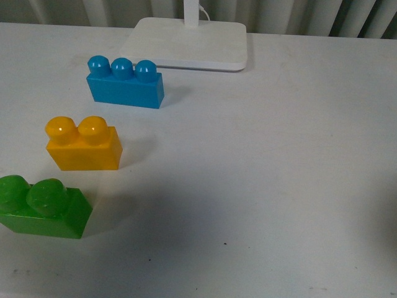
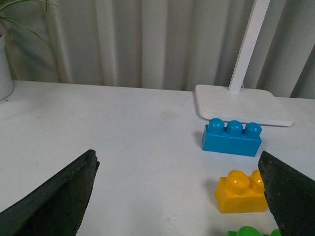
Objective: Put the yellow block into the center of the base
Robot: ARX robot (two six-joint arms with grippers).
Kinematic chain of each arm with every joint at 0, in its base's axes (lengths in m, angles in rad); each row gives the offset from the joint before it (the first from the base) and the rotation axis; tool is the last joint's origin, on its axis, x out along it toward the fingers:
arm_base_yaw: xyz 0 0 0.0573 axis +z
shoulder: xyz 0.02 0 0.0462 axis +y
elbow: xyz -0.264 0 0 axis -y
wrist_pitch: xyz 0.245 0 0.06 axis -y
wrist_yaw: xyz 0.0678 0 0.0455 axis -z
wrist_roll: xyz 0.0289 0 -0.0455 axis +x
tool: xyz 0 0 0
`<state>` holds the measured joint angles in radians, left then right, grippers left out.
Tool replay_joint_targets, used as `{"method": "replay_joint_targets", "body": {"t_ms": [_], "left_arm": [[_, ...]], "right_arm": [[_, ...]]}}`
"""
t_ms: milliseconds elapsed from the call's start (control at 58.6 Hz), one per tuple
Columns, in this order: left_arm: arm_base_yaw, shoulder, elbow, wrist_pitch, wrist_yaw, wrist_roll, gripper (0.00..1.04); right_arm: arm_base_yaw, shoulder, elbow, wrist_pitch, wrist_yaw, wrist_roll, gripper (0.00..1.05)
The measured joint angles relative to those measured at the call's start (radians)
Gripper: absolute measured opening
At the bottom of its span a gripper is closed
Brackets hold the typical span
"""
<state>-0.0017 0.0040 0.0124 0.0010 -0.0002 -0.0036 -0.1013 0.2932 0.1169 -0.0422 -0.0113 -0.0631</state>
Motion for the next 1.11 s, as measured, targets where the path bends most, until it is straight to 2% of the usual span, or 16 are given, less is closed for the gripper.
{"method": "replay_joint_targets", "body": {"t_ms": [68, 171, 341, 529, 818, 1108], "left_arm": [[0.000, 0.000, 0.000, 0.000, 0.000, 0.000, 0.98], [0.000, 0.000, 0.000, 0.000, 0.000, 0.000, 0.98], [0.000, 0.000, 0.000, 0.000, 0.000, 0.000, 0.98], [0.000, 0.000, 0.000, 0.000, 0.000, 0.000, 0.98], [0.000, 0.000, 0.000, 0.000, 0.000, 0.000, 0.98], [0.000, 0.000, 0.000, 0.000, 0.000, 0.000, 0.98]], "right_arm": [[-0.076, 0.163, 0.057, 0.042, -0.061, -0.042, 0.96], [-0.143, 0.412, 0.145, 0.097, -0.094, -0.099, 0.96], [-0.184, 0.786, 0.276, 0.147, -0.092, -0.175, 0.96], [-0.184, 1.054, 0.425, 0.147, -0.081, -0.185, 0.96], [-0.182, 1.226, 0.536, 0.146, -0.073, -0.168, 0.96], [-0.239, 1.229, 0.573, 0.113, -0.114, -0.183, 0.96]]}}
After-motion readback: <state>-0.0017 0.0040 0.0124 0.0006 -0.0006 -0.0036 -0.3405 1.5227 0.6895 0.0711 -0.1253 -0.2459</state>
